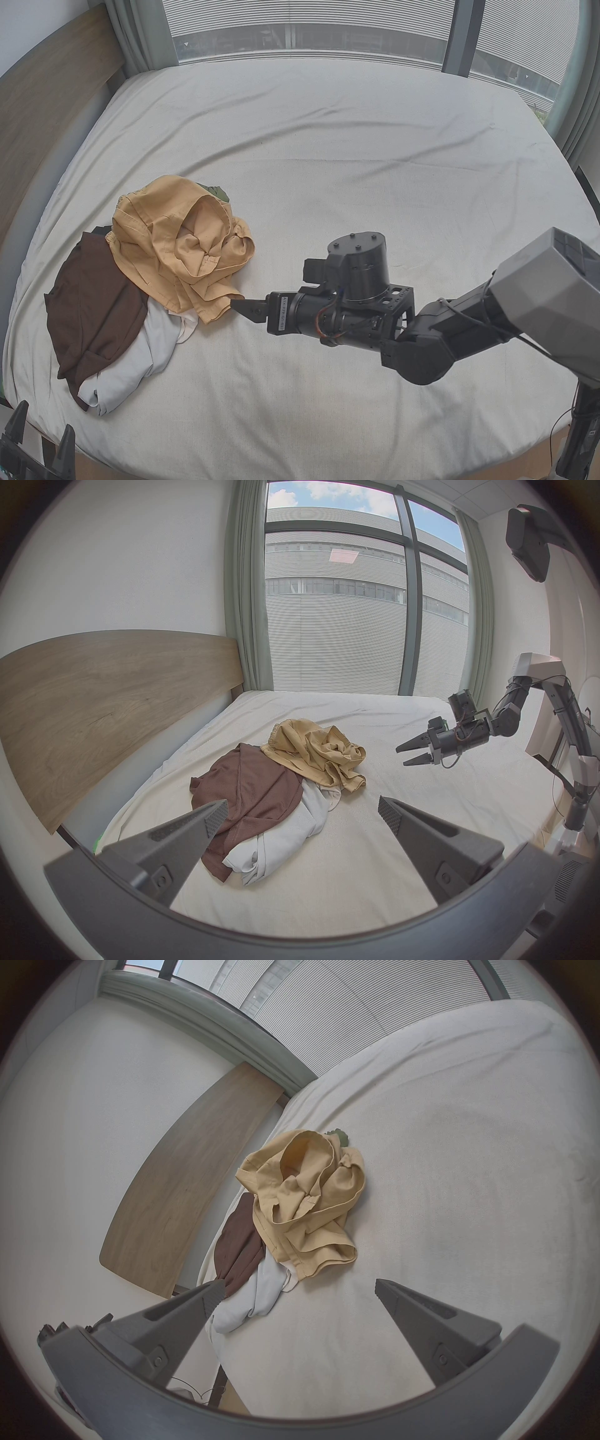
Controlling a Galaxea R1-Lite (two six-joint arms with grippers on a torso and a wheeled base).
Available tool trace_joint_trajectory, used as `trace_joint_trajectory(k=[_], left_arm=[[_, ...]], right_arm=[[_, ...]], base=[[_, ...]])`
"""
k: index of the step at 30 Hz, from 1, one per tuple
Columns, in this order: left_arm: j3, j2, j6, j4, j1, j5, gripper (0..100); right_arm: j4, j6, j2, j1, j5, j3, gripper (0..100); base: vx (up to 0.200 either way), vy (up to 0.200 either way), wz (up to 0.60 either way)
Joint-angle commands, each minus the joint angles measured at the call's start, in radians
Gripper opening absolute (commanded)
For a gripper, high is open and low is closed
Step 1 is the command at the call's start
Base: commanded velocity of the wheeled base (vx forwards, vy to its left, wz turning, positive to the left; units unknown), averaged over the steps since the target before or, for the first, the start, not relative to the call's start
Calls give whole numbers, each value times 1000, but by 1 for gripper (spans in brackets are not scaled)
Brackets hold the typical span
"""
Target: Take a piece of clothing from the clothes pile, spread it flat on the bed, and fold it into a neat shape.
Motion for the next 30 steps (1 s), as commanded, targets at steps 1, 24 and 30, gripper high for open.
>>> trace_joint_trajectory(k=[1, 24, 30], left_arm=[[18, -16, -1, -1, 0, 0, 100], [18, -16, -1, -1, 0, 0, 100], [18, -16, -1, -1, 0, 0, 100]], right_arm=[[46, 31, 88, 15, -1, -99, 100], [313, 189, 348, 29, -61, -537, 100], [350, 204, 388, 29, -73, -613, 100]], base=[[0, 0, 0], [0, 0, 0], [0, 0, 0]])
